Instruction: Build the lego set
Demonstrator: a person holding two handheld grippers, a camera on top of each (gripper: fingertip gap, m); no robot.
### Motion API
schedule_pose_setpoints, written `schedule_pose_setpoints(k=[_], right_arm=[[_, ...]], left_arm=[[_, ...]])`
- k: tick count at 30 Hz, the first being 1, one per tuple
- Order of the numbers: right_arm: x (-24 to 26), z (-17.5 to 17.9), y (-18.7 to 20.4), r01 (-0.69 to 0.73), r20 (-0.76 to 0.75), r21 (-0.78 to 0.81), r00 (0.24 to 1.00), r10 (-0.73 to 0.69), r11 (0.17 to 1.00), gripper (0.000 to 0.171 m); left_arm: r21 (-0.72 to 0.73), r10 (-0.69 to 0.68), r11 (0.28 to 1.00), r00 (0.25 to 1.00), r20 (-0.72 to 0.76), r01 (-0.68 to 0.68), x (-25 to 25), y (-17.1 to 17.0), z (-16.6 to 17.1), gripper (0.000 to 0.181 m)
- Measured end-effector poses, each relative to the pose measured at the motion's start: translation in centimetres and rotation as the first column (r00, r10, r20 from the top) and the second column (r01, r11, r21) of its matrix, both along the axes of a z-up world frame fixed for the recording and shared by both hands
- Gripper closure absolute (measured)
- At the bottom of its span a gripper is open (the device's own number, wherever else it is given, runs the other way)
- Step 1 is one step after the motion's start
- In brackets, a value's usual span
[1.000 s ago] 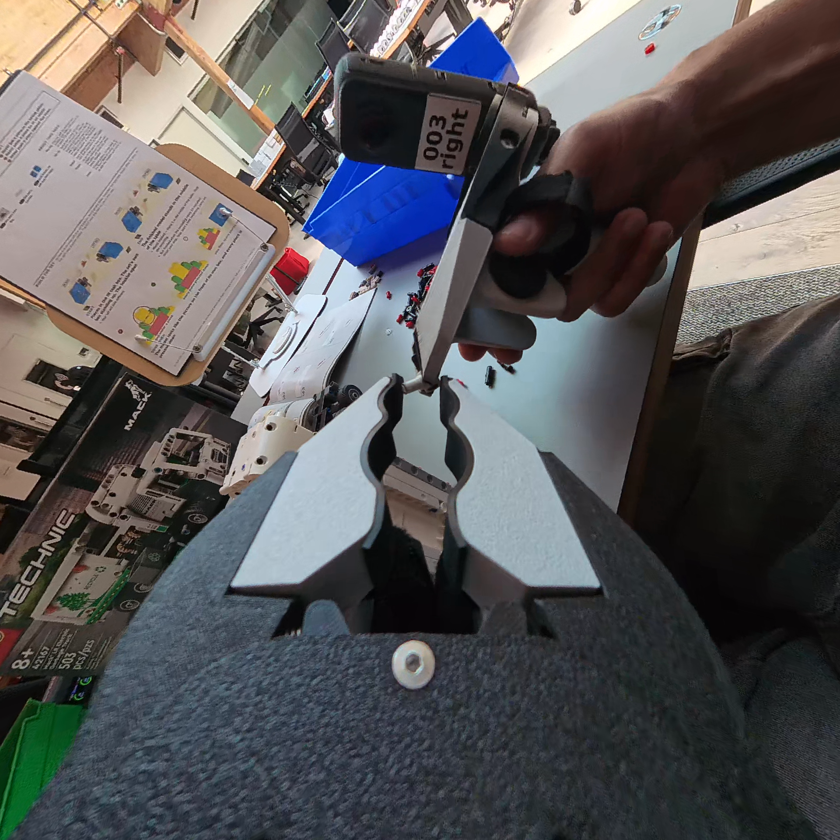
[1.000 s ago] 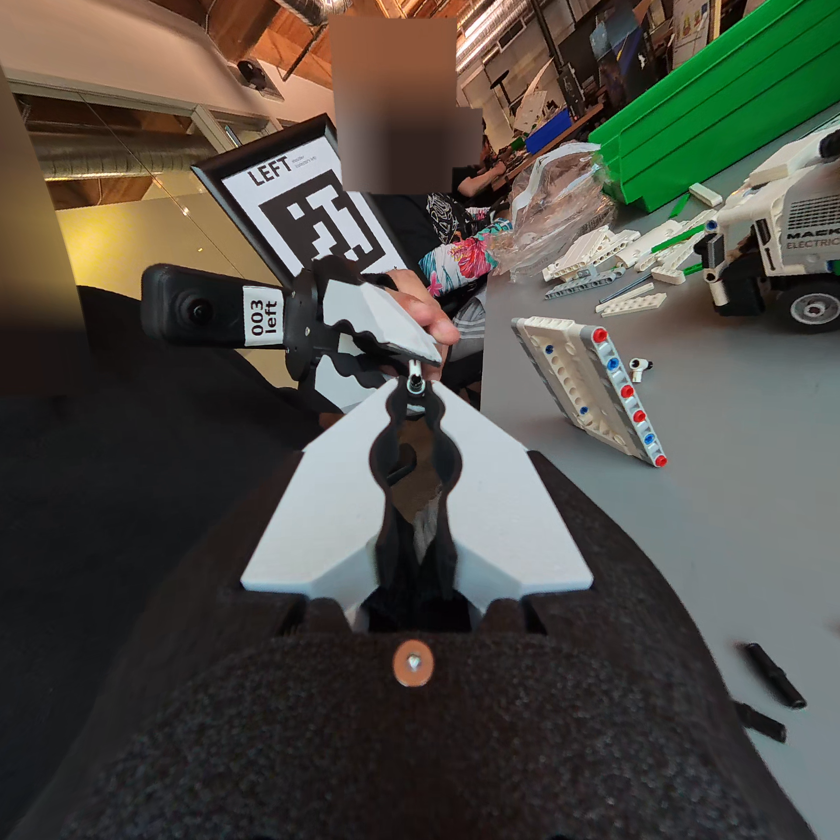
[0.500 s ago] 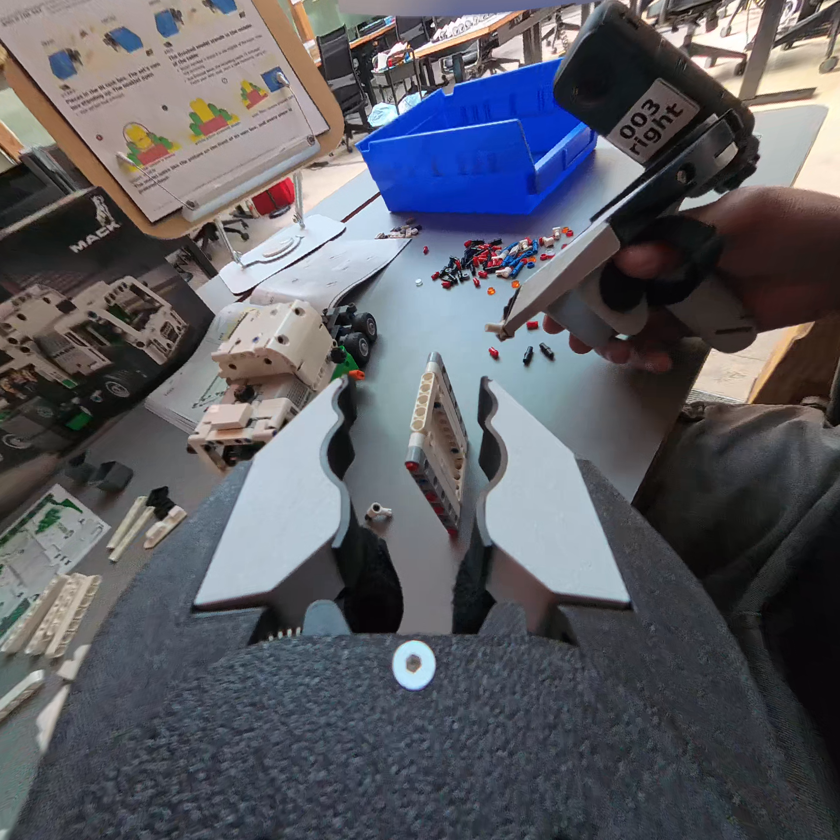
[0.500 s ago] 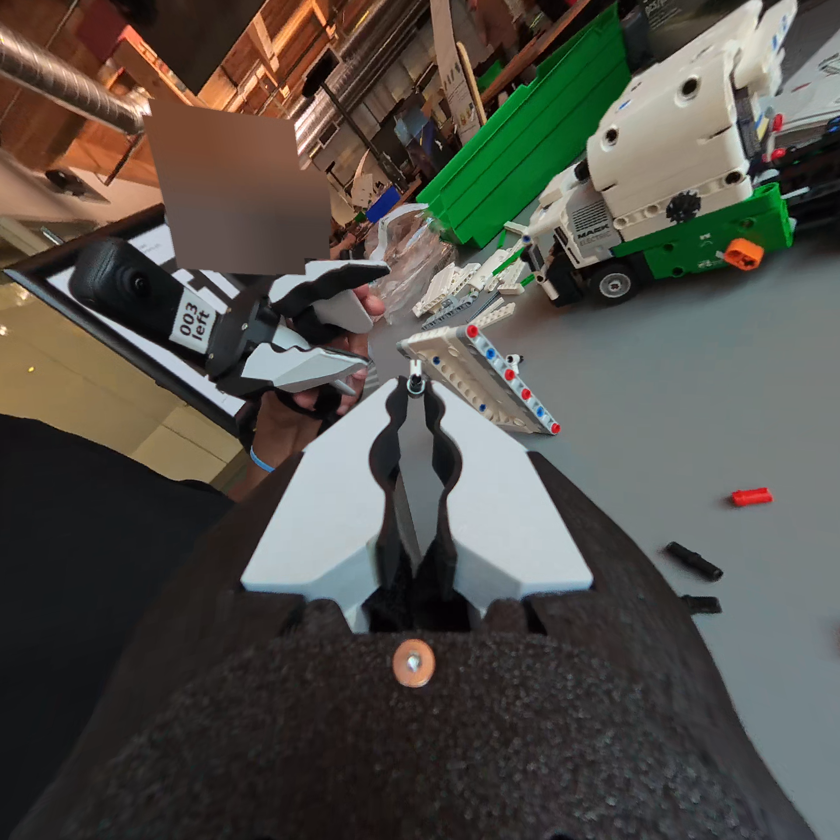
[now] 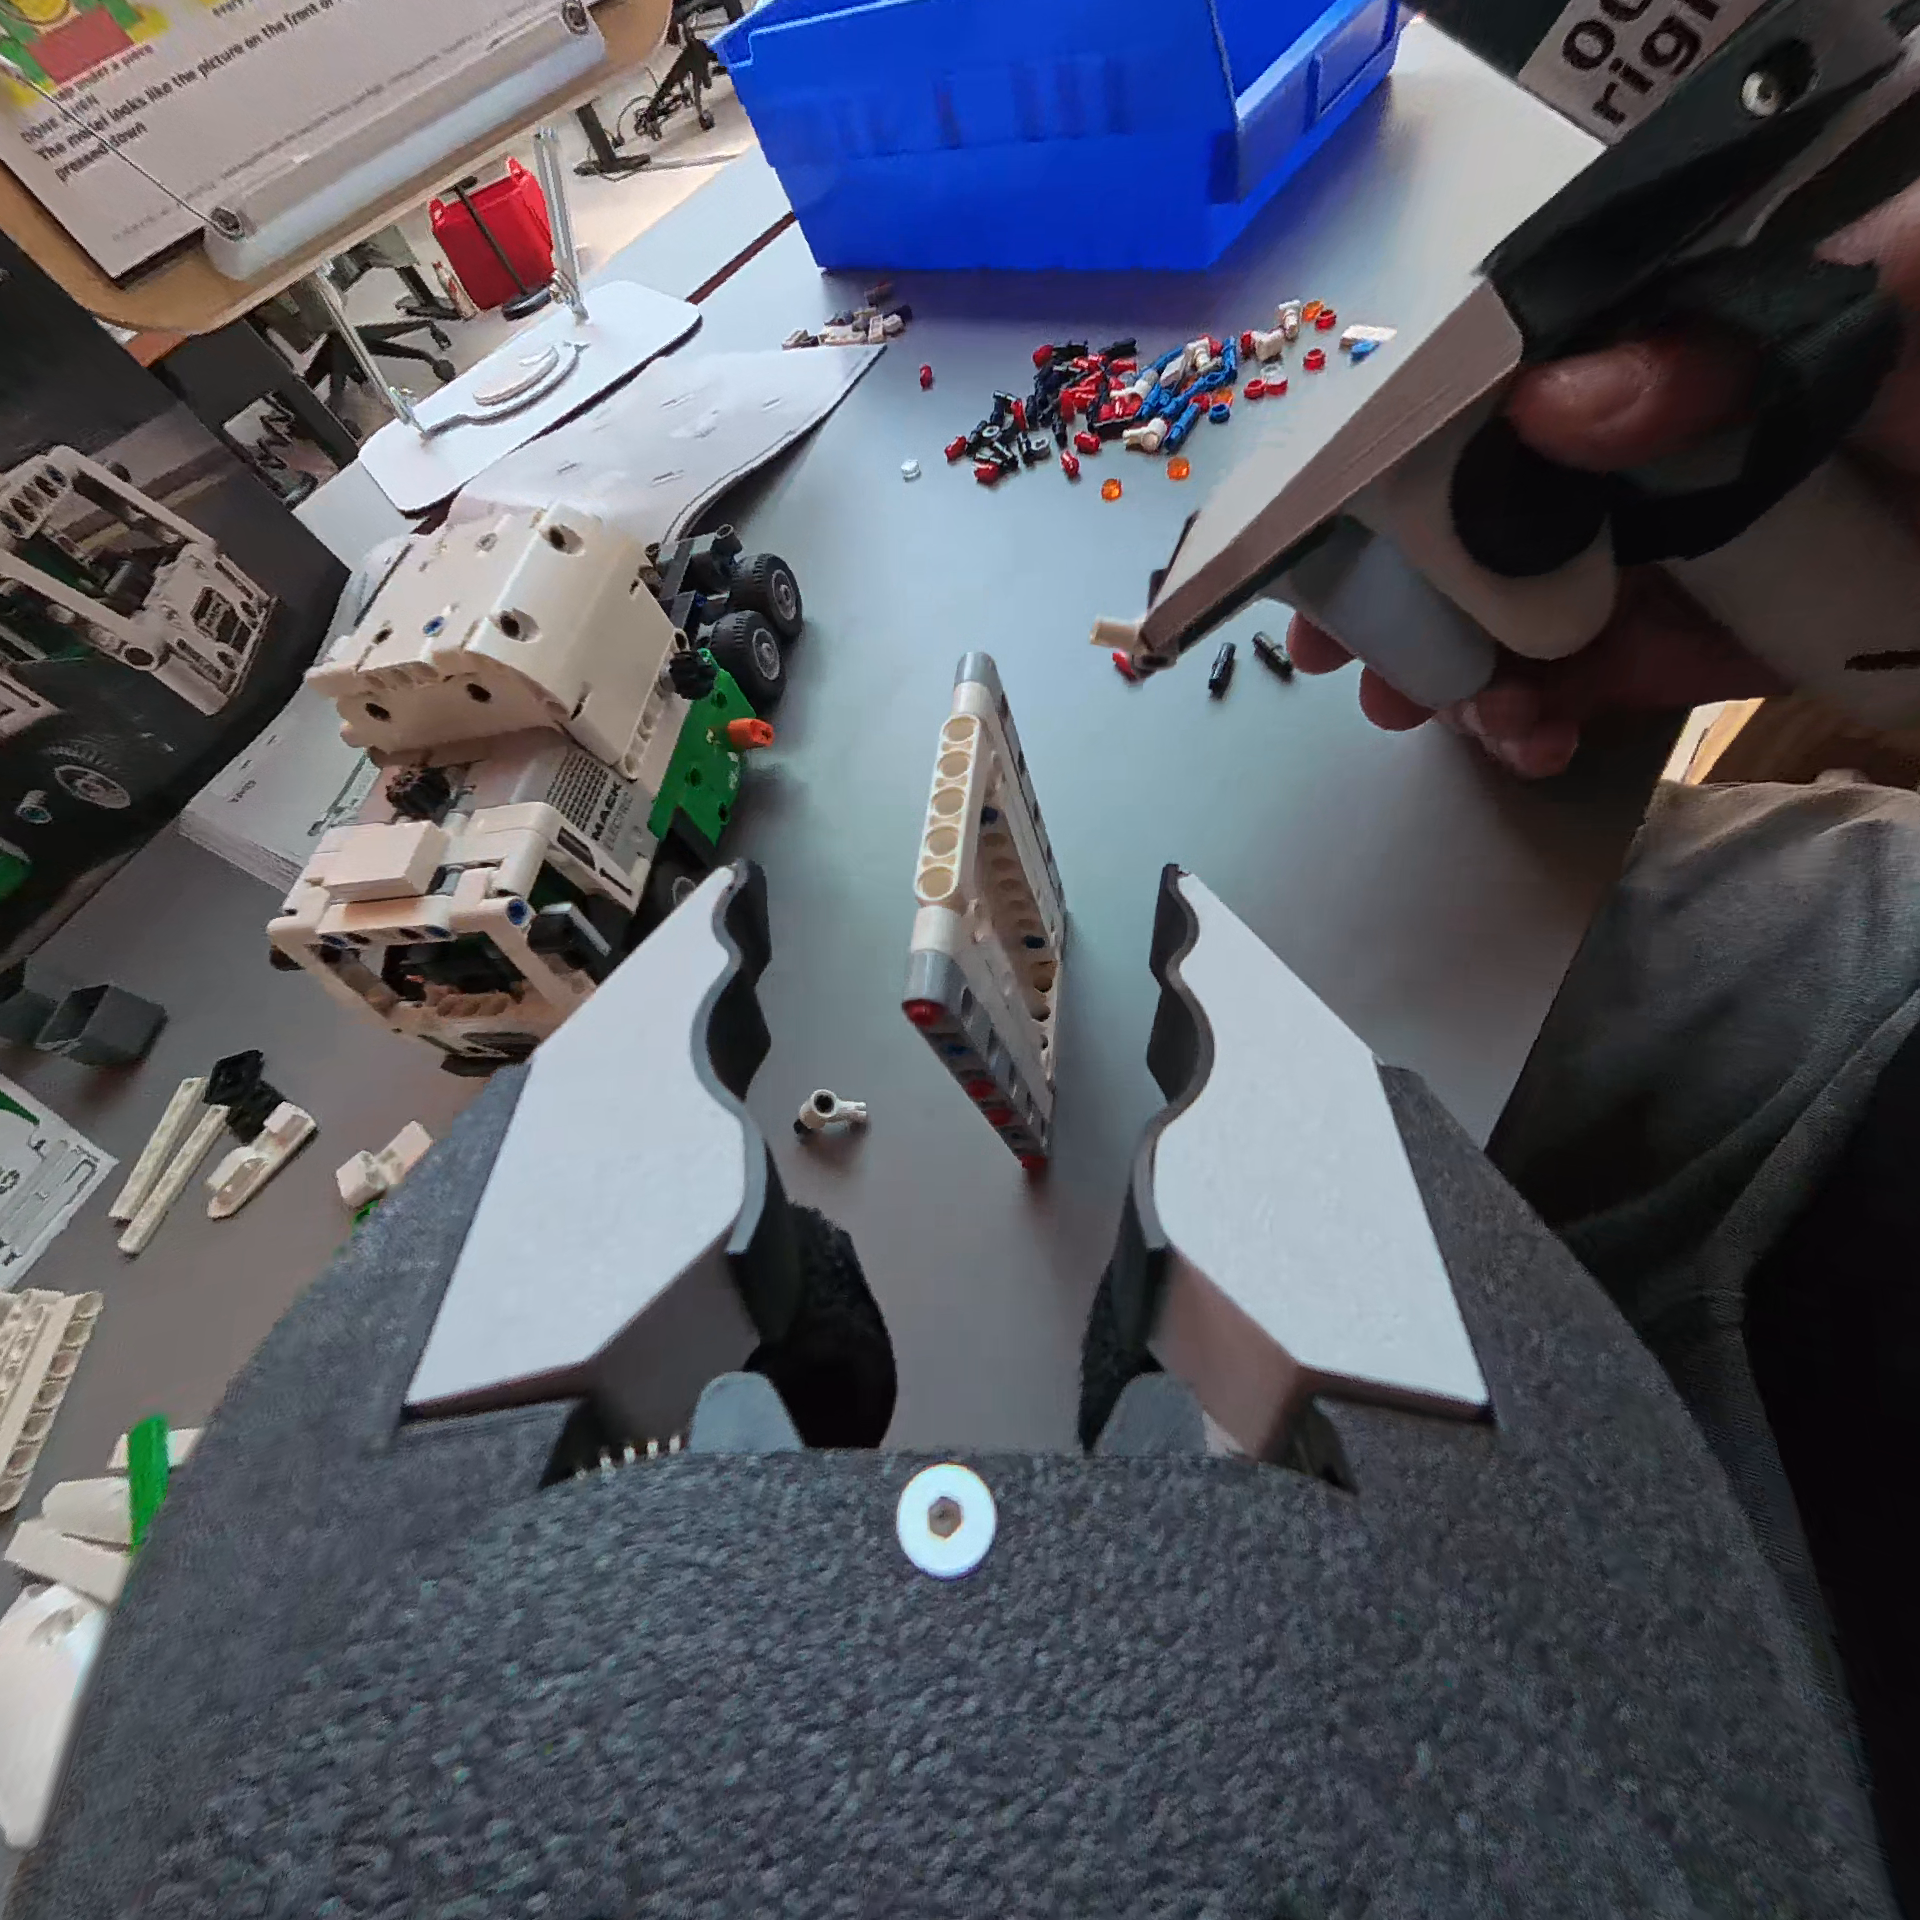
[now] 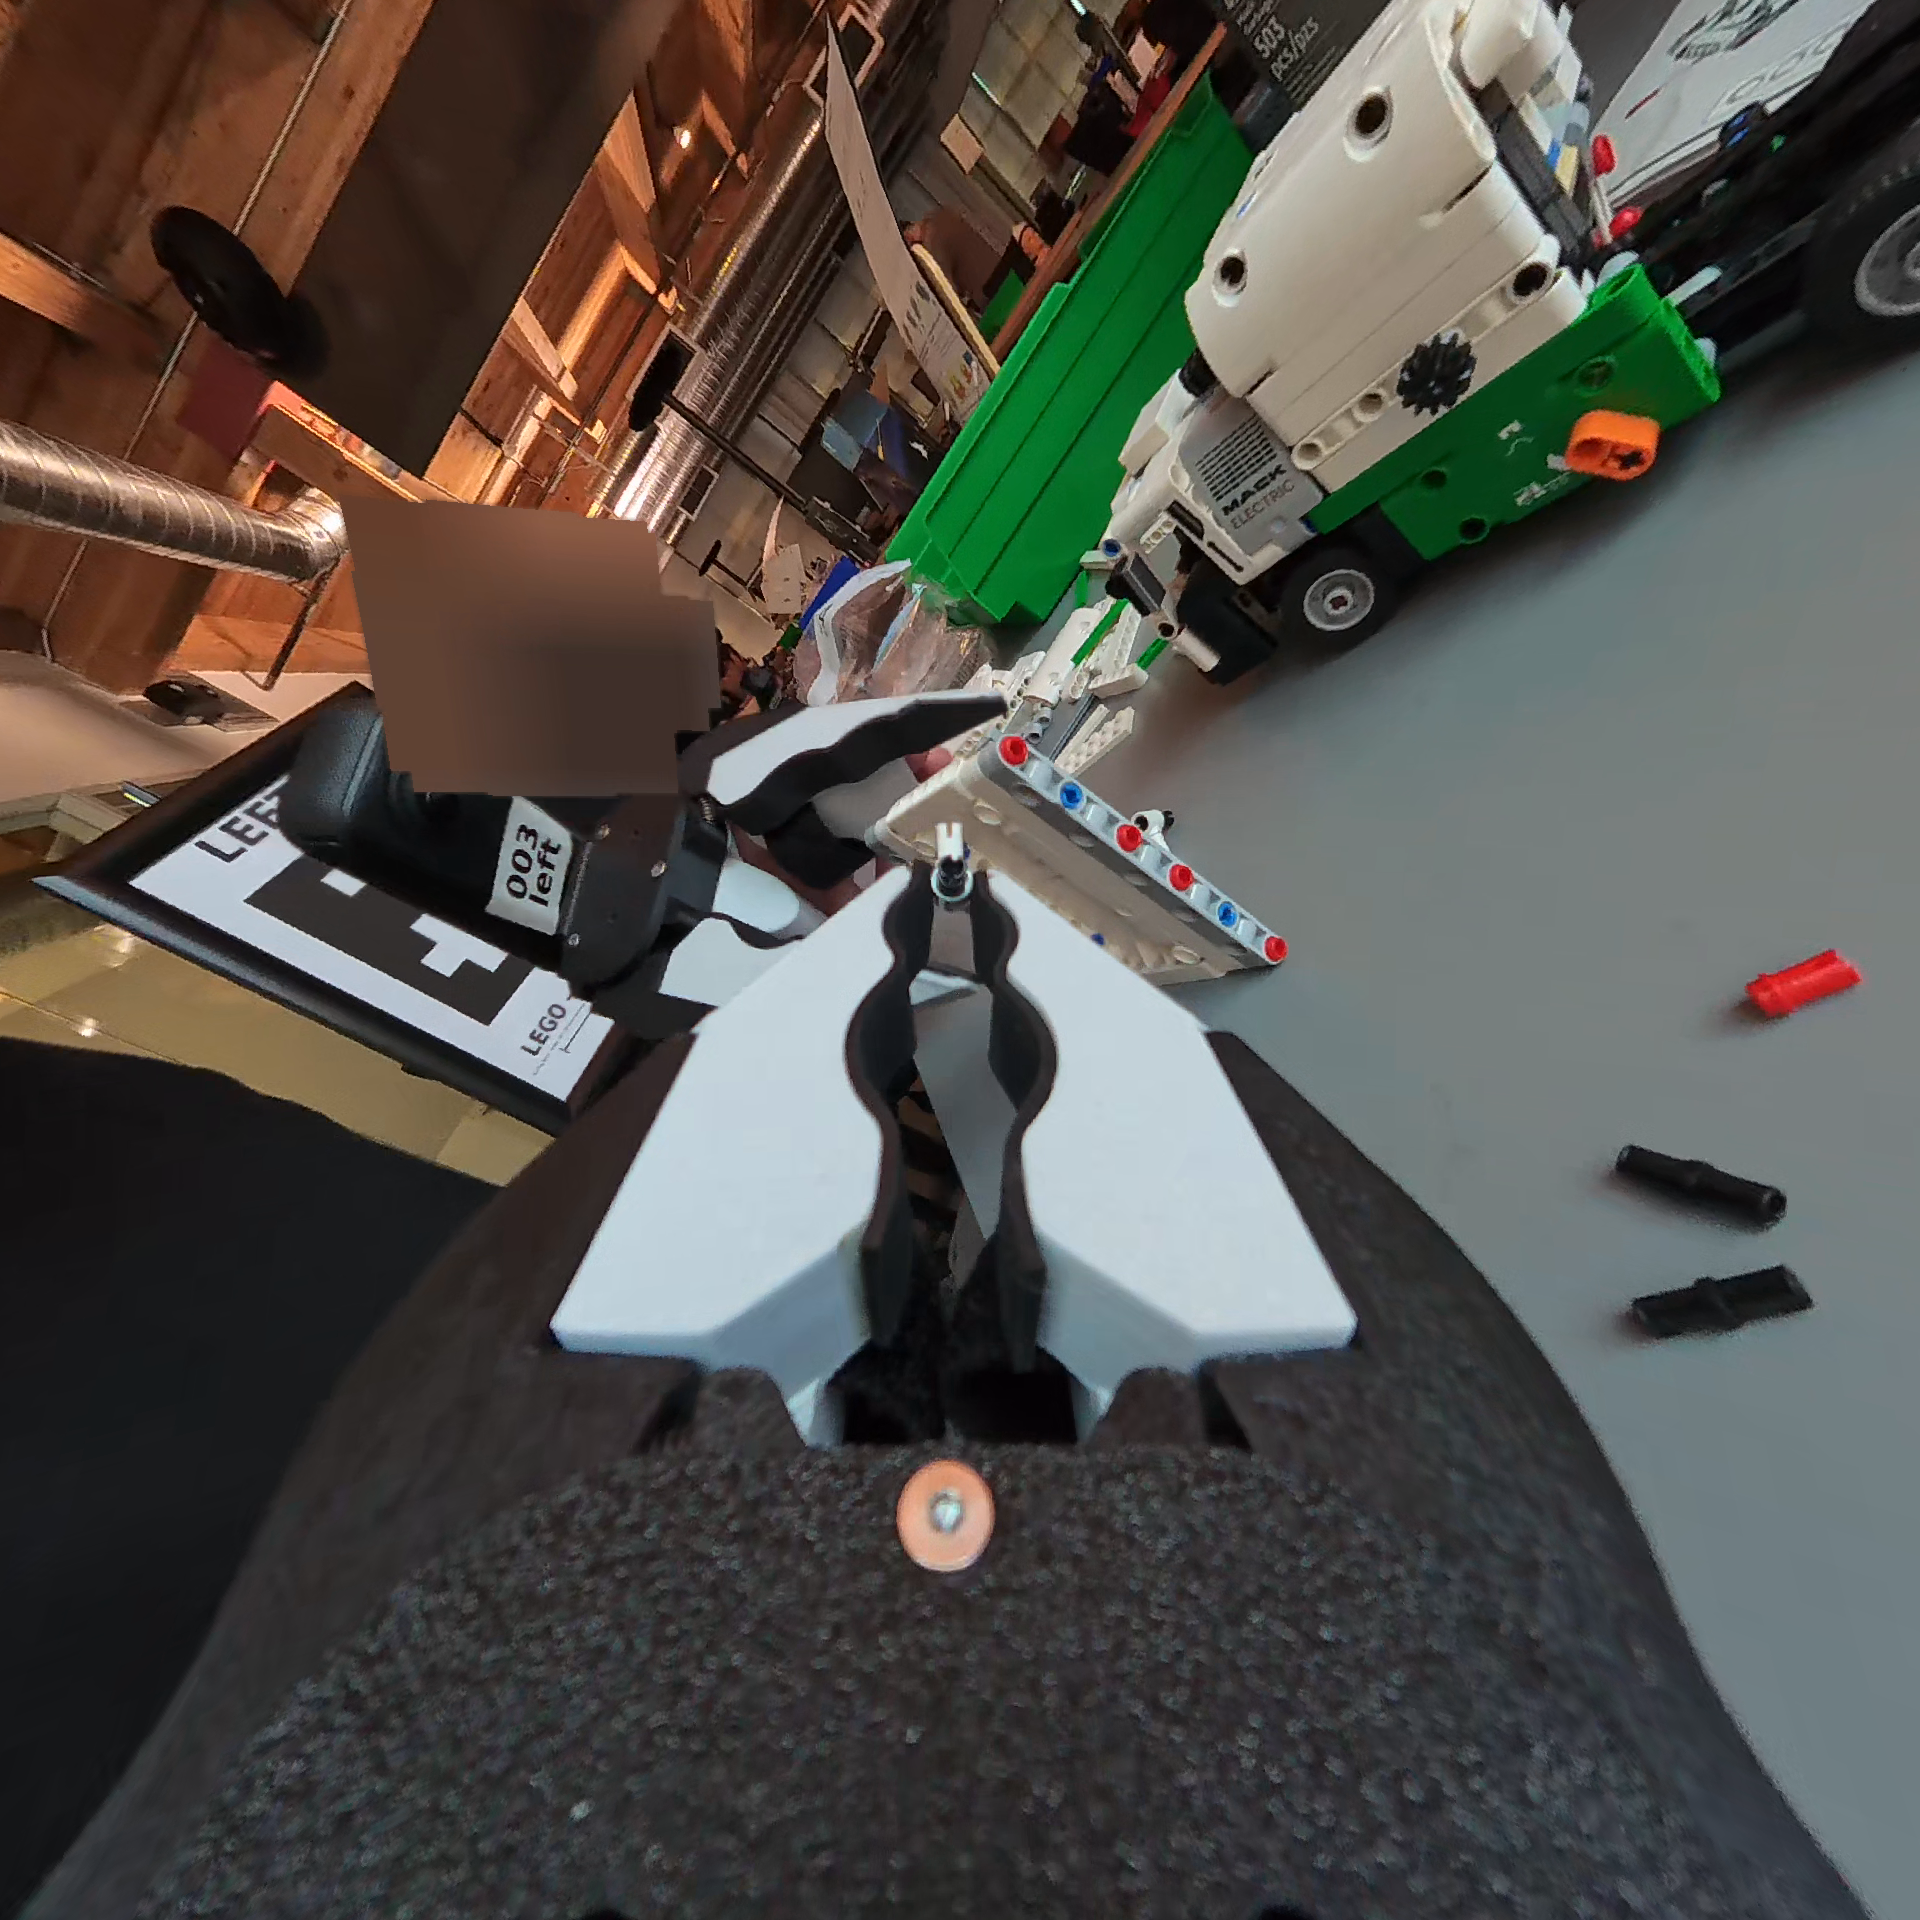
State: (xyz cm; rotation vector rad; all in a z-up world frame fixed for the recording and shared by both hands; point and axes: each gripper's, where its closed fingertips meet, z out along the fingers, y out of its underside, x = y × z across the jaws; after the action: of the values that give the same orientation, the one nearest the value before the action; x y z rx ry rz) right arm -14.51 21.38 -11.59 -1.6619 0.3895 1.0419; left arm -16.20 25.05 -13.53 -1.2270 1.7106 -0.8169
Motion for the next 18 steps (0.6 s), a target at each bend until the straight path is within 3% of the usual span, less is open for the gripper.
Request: schedule_pose_setpoints(k=[4,9,18], right_arm=[[-0.4,-0.1,0.0,-0.018,-0.082,-0.018,0.996,0.017,1.0,0.165],[-0.2,-0.2,0.1,-0.004,-0.085,-0.019,0.996,0.003,1.0,0.165],[0.0,-0.1,0.3,0.036,-0.032,-0.01,0.999,-0.036,0.999,0.165]], left_arm=[[0.024,-0.016,1.0,1.0,0.019,0.016,0.3,0.3,0.1,0.114],[-0.158,-0.134,0.977,0.988,0.077,0.144,-0.2,0.1,0.8,0.124],[-0.106,-0.057,0.993,0.998,-0.028,0.054,-2.3,1.3,4.5,0.144]])
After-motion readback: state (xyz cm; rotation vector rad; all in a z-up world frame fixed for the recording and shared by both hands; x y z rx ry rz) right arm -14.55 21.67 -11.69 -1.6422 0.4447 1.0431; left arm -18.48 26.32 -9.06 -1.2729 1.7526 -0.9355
